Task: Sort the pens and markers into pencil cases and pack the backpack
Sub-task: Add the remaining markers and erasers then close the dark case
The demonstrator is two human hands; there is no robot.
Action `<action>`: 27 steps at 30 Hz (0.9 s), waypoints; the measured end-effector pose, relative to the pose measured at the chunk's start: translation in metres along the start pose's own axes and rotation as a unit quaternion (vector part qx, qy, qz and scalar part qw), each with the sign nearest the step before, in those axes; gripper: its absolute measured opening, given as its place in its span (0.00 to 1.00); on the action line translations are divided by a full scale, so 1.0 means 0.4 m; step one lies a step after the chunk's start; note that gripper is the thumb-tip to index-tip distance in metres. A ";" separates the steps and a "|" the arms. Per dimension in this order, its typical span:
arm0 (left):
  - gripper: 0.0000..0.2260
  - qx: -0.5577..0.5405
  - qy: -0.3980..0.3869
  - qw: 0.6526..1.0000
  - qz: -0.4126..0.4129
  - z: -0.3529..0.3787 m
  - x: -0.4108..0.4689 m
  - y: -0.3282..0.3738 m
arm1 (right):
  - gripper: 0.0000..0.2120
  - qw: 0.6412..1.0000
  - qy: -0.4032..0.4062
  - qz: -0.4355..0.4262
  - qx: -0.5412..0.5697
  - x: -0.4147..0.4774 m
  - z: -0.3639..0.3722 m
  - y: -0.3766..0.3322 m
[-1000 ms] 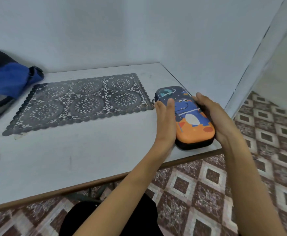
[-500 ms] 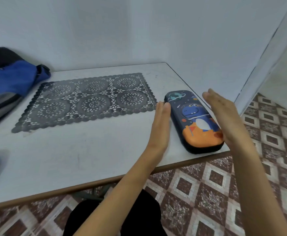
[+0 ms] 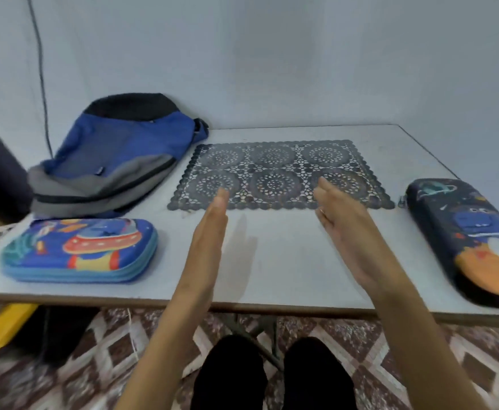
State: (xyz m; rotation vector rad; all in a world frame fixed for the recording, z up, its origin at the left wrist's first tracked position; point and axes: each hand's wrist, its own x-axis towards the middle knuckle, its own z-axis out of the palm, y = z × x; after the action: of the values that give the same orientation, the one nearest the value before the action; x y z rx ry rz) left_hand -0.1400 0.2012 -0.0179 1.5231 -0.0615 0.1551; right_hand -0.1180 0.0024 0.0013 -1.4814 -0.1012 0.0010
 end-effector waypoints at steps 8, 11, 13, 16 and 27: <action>0.24 0.051 0.124 0.989 0.061 -0.292 -0.087 0.105 | 0.30 0.980 -0.117 0.086 0.139 0.009 0.277 0.080; 0.19 0.099 0.210 0.969 0.085 -0.420 -0.105 0.116 | 0.32 0.974 -0.147 0.107 0.136 -0.016 0.361 0.102; 0.15 0.132 0.263 0.953 0.079 -0.512 -0.097 0.101 | 0.29 0.973 -0.157 0.119 0.121 -0.033 0.411 0.117; 0.13 0.148 0.311 0.939 0.019 -0.621 -0.087 0.068 | 0.30 0.971 -0.169 0.131 0.107 -0.050 0.477 0.138; 0.19 0.127 0.352 0.920 -0.118 -0.721 -0.027 0.014 | 0.35 0.969 -0.200 0.110 0.093 -0.075 0.601 0.151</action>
State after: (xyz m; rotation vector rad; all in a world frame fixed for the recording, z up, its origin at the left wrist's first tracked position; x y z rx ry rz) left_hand -0.1678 0.4885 -0.0278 1.6365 0.7391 0.5248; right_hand -0.1608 0.2450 -0.0400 -1.2815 -0.2554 0.4798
